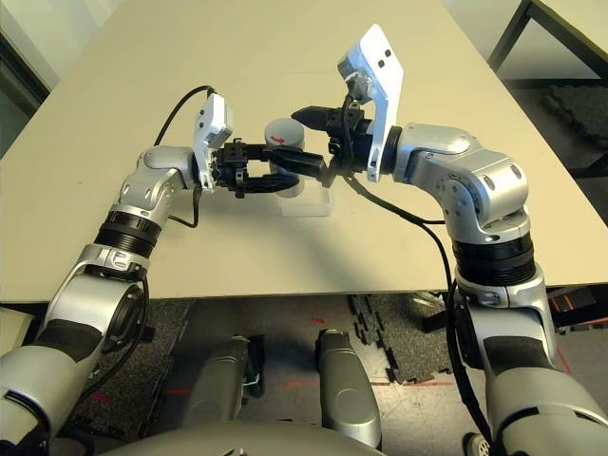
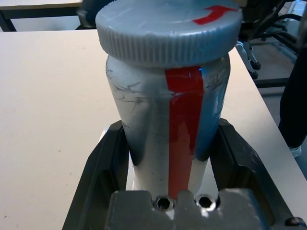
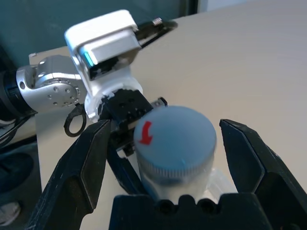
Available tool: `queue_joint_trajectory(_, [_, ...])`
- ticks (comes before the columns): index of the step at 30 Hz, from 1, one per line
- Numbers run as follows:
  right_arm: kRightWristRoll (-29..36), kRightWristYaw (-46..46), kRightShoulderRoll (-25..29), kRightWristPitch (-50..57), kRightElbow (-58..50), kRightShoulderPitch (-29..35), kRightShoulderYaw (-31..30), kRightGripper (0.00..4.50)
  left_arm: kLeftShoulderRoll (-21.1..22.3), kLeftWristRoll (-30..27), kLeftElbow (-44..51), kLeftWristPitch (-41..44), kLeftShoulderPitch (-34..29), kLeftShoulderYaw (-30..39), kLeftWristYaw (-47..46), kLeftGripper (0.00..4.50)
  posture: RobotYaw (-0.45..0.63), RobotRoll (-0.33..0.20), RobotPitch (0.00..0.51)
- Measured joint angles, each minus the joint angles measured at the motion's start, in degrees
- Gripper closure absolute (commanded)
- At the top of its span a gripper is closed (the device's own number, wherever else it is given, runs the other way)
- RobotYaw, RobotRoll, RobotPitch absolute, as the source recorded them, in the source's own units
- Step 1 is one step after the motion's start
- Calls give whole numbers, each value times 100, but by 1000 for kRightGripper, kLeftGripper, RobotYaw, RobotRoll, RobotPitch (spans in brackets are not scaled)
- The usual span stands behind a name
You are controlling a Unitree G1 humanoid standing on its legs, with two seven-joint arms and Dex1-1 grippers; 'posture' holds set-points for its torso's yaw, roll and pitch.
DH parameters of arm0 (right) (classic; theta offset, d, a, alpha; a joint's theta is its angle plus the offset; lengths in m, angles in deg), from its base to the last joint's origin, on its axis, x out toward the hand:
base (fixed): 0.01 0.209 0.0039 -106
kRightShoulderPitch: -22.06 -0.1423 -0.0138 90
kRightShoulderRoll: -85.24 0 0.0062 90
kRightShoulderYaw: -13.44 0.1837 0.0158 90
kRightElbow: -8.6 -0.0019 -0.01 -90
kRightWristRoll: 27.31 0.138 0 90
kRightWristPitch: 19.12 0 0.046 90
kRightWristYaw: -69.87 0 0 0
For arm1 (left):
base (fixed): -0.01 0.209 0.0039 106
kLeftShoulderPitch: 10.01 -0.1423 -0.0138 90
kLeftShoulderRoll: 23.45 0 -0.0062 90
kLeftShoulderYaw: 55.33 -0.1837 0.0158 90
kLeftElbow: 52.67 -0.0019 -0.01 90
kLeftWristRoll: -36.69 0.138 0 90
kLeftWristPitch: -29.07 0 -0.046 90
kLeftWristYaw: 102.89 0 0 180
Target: Pour the medicine from the bottle into the box.
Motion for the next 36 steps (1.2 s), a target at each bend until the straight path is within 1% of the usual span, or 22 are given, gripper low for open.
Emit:
queue_joint_trajectory(4, [-201, 110, -6, -228, 121, -14, -85, 0, -1, 0, 2, 0, 0, 0, -1, 1880, -173, 0, 150])
queue_joint_trajectory(5, [-243, 134, -7, -277, 131, -14, -111, 173, -1, 0, 4, 0, 0, 0, -1, 1880, -172, 0, 151])
queue_joint_trajectory(7, [-297, 169, -21, -375, 178, -14, -155, 575, -1, 0, 4, 0, -1, 0, -1, 1880, -172, 0, 151])
queue_joint_trajectory(10, [-382, 190, -44, -462, 235, -14, -190, 1704, -2, 0, 4, 0, 0, 0, 0, 1880, -174, 0, 150])
queue_joint_trajectory(11, [-410, 204, -44, -481, 250, -14, -193, 1926, -4, 0, 4, 0, 0, 0, 0, 1880, -174, 0, 150])
queue_joint_trajectory(21, [-460, 234, -73, -515, 266, -17, -182, 1924, -15, 0, 4, 0, 0, 0, -2, 1880, -181, 0, 148])
queue_joint_trajectory(25, [-405, 125, -172, -317, 294, -99, -106, 1924, -15, -10, 4, 0, 1, 29, -10, 1880, -182, 0, 147])
queue_joint_trajectory(29, [-130, -112, -438, -95, 382, -363, 260, 1924, -32, -8, 30, -16, 37, 17, -23, 1881, -183, 0, 147])
queue_joint_trajectory(32, [-27, -276, -504, -92, 419, -646, 515, 1924, -81, -6, 30, -5, 34, -50, -23, 1881, -183, 0, 147])
queue_joint_trajectory(36, [-59, -456, -508, -119, 642, -672, 603, 1924, -79, -6, 30, 3, 35, -50, -30, 1881, -182, 0, 147])
